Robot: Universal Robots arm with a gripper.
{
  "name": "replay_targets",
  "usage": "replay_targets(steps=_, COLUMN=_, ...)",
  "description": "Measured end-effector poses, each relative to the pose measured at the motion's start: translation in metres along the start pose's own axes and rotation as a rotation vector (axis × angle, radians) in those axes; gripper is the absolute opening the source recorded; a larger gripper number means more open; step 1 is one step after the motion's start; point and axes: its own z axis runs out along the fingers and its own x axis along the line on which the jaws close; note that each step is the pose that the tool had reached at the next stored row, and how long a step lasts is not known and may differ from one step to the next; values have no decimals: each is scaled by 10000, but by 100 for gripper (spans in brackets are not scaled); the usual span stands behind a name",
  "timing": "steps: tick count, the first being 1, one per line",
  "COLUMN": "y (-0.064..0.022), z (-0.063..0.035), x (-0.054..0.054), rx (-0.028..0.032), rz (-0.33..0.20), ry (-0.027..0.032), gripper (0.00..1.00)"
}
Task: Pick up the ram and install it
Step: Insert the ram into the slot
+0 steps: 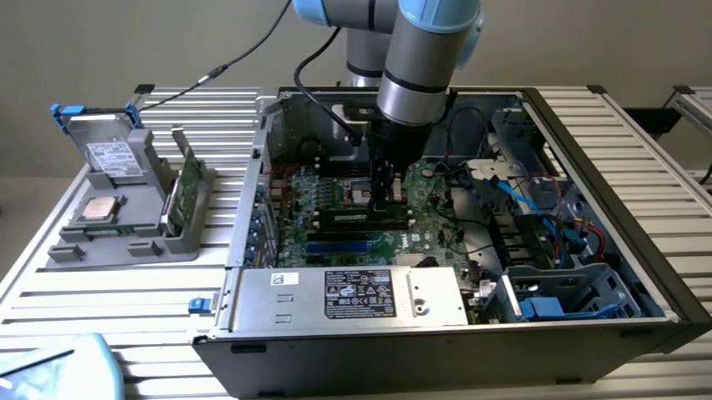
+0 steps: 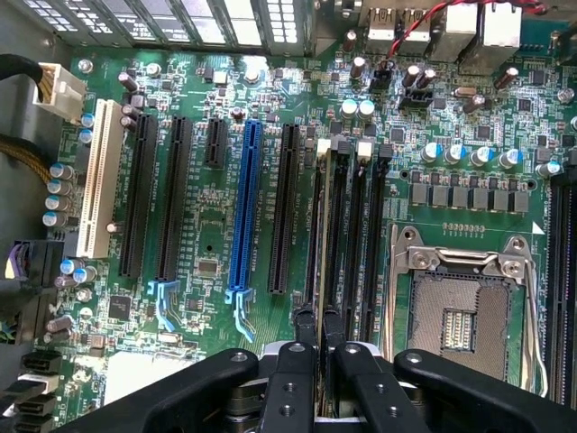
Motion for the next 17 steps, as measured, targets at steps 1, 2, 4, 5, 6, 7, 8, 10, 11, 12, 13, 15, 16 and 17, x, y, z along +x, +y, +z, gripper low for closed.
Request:
replay_targets(steps=1, y=0, z=-1, x=0, rx=1, rz=0, ry=-1, gripper=14)
replay_targets(steps=2, y=0, z=-3, x=0, rx=1, rz=0, ry=-2, gripper=14)
replay_targets(steps=4, y=1, z=-5, x=1, rx=0, rz=0, ry=0, gripper=14)
replay_targets(steps=5, y=1, z=-5, x=1, rx=0, rz=2, ry=1, gripper=14)
replay_targets(steps=6, y=1, z=-5, x=1, rx=0, rz=9, ry=-1, gripper=14)
replay_targets(steps=7, y=1, z=-5, x=1, rx=0, rz=15, ry=-2, gripper=14)
replay_targets(steps=8, y=1, z=-6, x=1, rx=-1, rz=19, ry=-2, gripper=14)
replay_targets(steps=10, y=2, z=-10, x=1, rx=-2, rz=28, ry=-3, gripper=14)
replay_targets(steps=11, y=2, z=-12, x=1, rx=-2, rz=35, ry=-5, gripper=14)
replay_targets(steps=12, y=2, z=-12, x=1, rx=-2, rz=42, ry=-7, gripper=14)
replay_targets(steps=13, y=2, z=-13, x=2, rx=-3, rz=44, ry=-6, gripper=14)
replay_targets(steps=15, y=3, z=-14, x=5, rx=-5, rz=55, ry=-5, gripper=14)
replay_targets(steps=16, y=3, z=-13, x=5, rx=-5, rz=71, ry=-9, gripper=14)
replay_targets(steps=17, y=3, z=-13, x=6, rx=-6, rz=88, ry=-13, gripper=14)
